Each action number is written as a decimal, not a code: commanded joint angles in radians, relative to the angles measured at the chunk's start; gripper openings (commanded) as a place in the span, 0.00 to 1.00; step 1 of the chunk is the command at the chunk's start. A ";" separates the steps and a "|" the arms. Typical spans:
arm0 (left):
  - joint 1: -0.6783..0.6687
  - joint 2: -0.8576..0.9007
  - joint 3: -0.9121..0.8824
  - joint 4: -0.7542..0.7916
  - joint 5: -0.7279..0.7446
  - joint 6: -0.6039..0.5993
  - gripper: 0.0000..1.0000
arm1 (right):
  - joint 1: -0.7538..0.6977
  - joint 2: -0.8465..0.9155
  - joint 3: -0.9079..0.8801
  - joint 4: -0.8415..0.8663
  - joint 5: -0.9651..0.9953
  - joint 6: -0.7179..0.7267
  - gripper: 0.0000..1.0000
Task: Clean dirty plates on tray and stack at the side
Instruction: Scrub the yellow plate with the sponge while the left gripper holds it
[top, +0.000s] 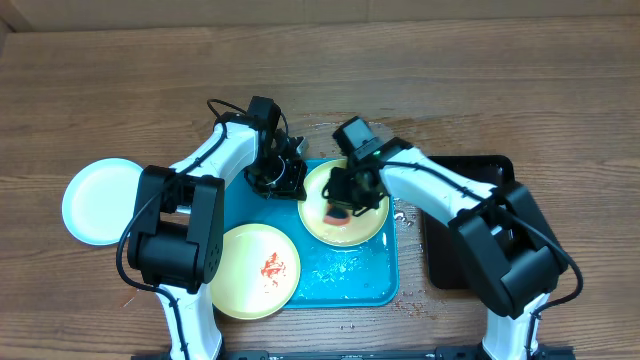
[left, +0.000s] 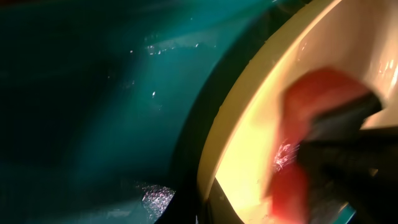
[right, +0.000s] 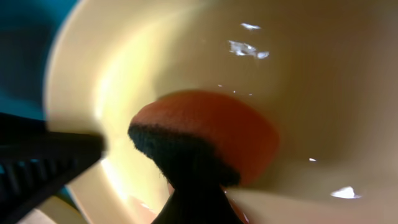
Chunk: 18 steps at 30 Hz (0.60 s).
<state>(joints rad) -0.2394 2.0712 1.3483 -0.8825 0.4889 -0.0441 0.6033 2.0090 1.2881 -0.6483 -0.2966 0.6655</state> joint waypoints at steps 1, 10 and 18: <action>-0.029 0.034 -0.006 0.015 0.137 0.030 0.04 | 0.047 0.078 -0.024 0.042 -0.042 0.144 0.04; -0.028 0.034 -0.006 0.004 0.136 0.030 0.04 | -0.046 0.114 -0.019 0.058 0.120 0.281 0.04; -0.028 0.034 -0.006 0.005 0.129 0.030 0.04 | -0.198 0.114 -0.010 -0.044 0.254 0.213 0.04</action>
<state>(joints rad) -0.2432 2.0804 1.3487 -0.8650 0.5320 -0.0406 0.5068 2.0377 1.3132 -0.6559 -0.3222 0.9031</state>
